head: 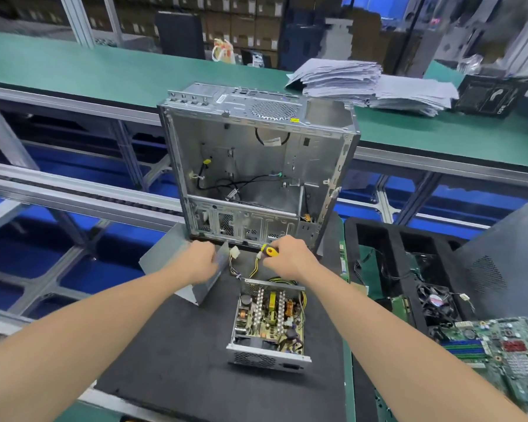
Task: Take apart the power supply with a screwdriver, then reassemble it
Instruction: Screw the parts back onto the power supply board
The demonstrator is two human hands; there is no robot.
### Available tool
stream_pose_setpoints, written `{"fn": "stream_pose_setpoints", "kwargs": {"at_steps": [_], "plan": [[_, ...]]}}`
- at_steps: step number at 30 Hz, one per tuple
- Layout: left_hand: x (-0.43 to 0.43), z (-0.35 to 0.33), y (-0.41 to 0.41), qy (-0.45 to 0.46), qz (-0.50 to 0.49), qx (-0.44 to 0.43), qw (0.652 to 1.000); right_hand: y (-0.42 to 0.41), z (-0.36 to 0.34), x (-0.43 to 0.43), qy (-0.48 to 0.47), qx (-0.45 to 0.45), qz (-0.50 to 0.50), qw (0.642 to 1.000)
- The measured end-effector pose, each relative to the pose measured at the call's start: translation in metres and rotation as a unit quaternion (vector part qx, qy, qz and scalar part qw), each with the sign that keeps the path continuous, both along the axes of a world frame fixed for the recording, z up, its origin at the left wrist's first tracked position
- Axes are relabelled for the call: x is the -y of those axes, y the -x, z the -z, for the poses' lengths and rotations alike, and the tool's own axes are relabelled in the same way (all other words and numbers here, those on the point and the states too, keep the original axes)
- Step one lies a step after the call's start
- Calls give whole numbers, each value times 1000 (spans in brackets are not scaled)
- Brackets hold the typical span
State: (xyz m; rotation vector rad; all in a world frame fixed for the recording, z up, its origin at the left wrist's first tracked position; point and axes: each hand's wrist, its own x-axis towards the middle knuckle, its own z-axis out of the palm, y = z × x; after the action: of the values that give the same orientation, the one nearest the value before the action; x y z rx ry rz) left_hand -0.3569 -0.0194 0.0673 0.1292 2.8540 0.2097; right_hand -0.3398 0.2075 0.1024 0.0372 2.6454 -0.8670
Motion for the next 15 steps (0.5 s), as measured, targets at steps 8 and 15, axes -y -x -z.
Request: {"fn": "stream_pose_setpoints", "kwargs": {"at_steps": [8, 15], "plan": [[32, -77, 13, -90, -173, -30, 980, -6, -4, 16, 49, -69, -23, 996], [31, -128, -13, -487, -381, 10, 786, -16, -7, 10, 207, -86, 24, 974]]}}
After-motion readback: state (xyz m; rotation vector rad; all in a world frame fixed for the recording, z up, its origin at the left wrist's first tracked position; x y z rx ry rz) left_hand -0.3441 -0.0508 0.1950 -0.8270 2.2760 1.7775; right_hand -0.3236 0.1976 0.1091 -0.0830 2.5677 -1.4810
